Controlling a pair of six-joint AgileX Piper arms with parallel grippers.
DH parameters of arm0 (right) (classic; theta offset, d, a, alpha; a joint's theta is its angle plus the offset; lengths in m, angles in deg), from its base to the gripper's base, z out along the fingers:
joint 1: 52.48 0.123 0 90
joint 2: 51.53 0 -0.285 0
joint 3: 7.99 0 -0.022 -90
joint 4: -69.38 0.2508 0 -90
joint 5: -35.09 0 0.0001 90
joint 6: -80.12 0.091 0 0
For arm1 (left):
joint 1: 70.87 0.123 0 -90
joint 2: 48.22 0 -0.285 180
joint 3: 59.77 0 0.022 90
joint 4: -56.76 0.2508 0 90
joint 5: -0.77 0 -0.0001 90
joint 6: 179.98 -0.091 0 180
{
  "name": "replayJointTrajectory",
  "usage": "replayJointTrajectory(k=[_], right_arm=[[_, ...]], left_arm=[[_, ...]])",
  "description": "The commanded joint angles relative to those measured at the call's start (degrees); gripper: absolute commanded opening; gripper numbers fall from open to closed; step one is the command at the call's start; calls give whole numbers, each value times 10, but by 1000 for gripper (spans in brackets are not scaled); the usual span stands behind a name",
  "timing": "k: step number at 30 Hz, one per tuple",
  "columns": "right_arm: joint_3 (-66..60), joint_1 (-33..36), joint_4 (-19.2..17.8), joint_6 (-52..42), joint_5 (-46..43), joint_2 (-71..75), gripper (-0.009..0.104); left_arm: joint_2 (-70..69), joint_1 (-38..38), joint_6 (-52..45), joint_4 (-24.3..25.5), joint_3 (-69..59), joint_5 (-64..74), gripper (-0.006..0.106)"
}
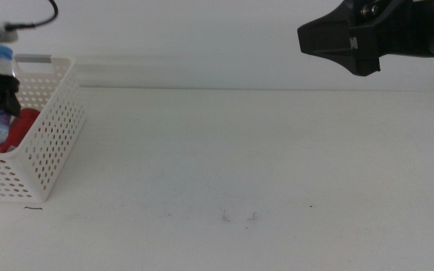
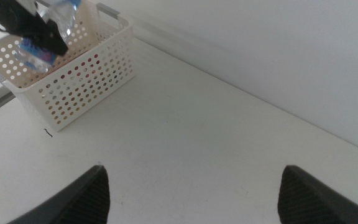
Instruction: Use arms to grab the bottles and put them into the dustbin to the left of the table.
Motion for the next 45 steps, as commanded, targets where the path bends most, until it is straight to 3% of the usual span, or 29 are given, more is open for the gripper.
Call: replayJointTrajectory(k=[1,5,11,14,19,22,31,38,45], right_arm=[[-4,-3,-5,-1,-3,3,91],[-4,-3,-5,-1,-3,3,91],[-4,-3,-5,-1,-3,3,91],[-4,-3,-5,-1,-3,3,91],[-4,-3,-5,-1,-3,3,91],[-4,-3,-5,-1,-3,3,91],[-4,-3,-5,-1,-3,3,91],[-4,-3,-5,-1,-3,3,91],[-4,-3,-5,-1,-3,3,91]], left_arm=[[5,1,-13,3,13,-20,2],[13,-1,-40,-21,13,-34,26],[13,-13,-43,-16,13,-37,94],[2,-25,-30,-10,18,-34,94],[-66,-53,41,59,25,-17,94],[-120,-70,70,66,25,2,94],[-332,-180,-15,-27,-16,-33,94],[-568,-264,-22,-39,-213,-197,94],[-612,-265,-21,-68,-229,-146,94]])
